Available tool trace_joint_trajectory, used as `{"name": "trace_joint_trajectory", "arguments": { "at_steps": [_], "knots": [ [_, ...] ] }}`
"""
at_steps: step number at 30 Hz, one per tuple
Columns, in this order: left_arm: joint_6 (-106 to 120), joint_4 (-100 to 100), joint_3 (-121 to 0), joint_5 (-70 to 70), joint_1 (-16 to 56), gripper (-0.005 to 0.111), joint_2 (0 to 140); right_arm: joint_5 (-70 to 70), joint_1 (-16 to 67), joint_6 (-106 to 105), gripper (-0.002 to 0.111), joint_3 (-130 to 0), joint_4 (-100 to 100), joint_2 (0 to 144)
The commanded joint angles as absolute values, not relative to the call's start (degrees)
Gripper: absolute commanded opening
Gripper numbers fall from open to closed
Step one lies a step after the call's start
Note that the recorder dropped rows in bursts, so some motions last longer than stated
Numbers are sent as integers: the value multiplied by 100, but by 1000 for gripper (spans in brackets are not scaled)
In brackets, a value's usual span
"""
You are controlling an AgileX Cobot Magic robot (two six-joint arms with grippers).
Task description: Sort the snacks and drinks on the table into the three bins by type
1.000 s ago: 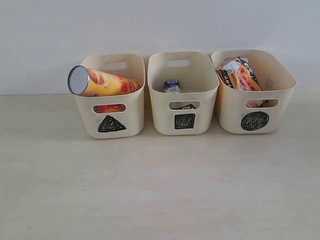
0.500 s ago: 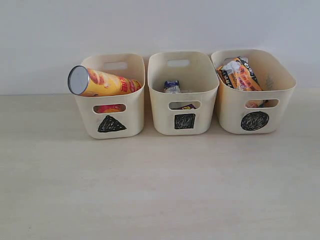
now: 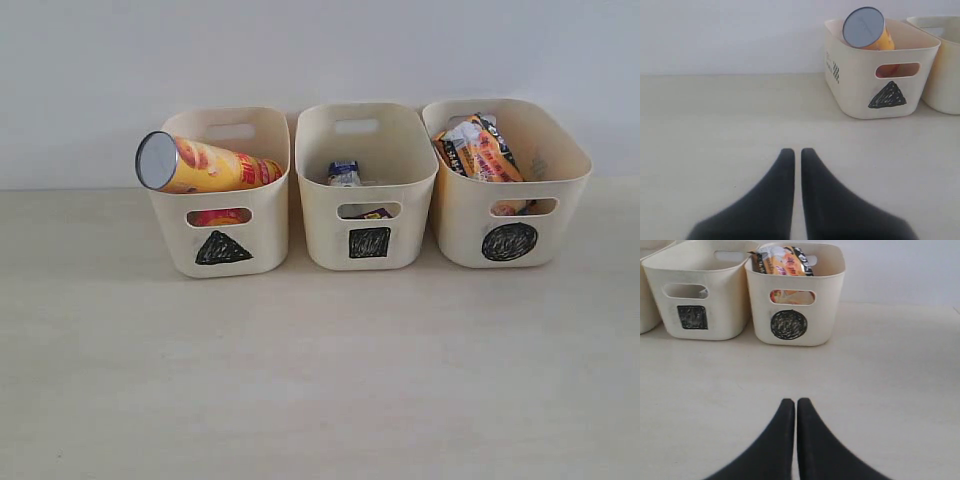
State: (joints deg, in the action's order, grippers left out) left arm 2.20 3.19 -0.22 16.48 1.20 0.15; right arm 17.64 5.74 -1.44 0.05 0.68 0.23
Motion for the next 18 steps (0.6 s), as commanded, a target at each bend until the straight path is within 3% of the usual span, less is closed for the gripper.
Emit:
{"name": "trace_joint_trajectory", "arguments": {
  "at_steps": [1,18],
  "knots": [
    [259,359,0,1640,96,4,0,1745,319,-172,0,0,79,0],
    [259,359,0,1629,96,4,0,1745,319,-146,0,0,79,0]
  ]
}}
